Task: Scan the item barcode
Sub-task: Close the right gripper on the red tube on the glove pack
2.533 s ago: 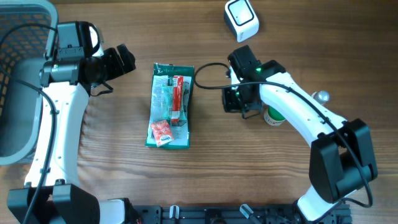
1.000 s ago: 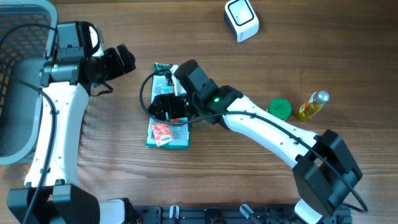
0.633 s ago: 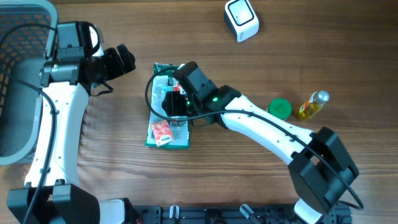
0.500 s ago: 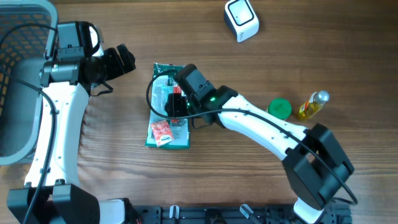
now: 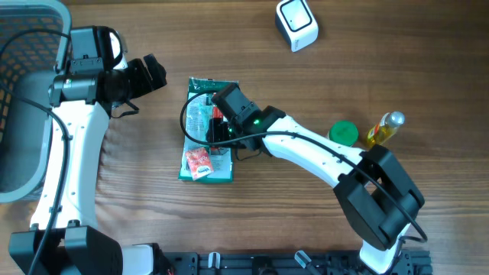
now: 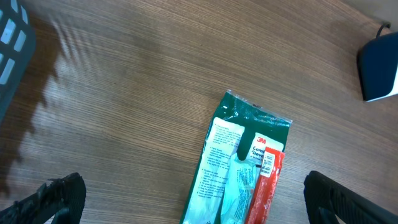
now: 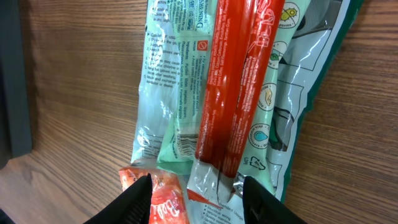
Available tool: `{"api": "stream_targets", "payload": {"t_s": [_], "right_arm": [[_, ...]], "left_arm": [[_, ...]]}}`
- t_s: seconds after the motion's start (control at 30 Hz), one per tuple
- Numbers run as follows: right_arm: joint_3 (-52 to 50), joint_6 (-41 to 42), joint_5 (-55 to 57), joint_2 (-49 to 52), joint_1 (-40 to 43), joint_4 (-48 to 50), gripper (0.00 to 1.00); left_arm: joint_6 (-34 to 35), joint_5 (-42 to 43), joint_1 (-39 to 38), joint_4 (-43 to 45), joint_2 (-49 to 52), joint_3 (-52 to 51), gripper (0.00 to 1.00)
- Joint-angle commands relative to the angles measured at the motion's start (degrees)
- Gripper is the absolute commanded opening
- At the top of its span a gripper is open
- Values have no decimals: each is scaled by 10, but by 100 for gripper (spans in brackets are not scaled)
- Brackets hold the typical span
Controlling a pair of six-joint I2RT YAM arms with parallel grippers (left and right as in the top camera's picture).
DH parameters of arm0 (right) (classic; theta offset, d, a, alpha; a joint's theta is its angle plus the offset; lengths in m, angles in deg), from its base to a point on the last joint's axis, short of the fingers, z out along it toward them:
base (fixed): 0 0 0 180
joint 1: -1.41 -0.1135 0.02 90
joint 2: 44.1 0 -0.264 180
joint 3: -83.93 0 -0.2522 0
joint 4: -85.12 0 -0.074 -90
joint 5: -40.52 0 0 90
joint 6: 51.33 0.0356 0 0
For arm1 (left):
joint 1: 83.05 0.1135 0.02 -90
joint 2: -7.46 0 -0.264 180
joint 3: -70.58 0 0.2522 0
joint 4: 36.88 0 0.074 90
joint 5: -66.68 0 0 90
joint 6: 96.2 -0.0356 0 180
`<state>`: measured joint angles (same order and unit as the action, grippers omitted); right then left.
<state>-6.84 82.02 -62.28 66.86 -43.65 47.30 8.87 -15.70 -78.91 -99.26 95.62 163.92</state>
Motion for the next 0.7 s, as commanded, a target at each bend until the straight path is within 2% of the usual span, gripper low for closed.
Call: {"api": "stream_targets", "payload": {"t_s": [0.0,0.2,0.37,0.67], "right_arm": [[-1,17,-9,26,-1,0,46],[-1,18,-9,40,-1,1,45],[-1,18,-9,40,-1,11,32],[-1,17,-8,40,-1,10,31]], "left_arm": [[-12,7,2,1,-2,7,100],[-12,7,2,1,-2,7,100],[-12,7,2,1,-2,7,100],[-12,7,2,1,-2,7,100]]}}
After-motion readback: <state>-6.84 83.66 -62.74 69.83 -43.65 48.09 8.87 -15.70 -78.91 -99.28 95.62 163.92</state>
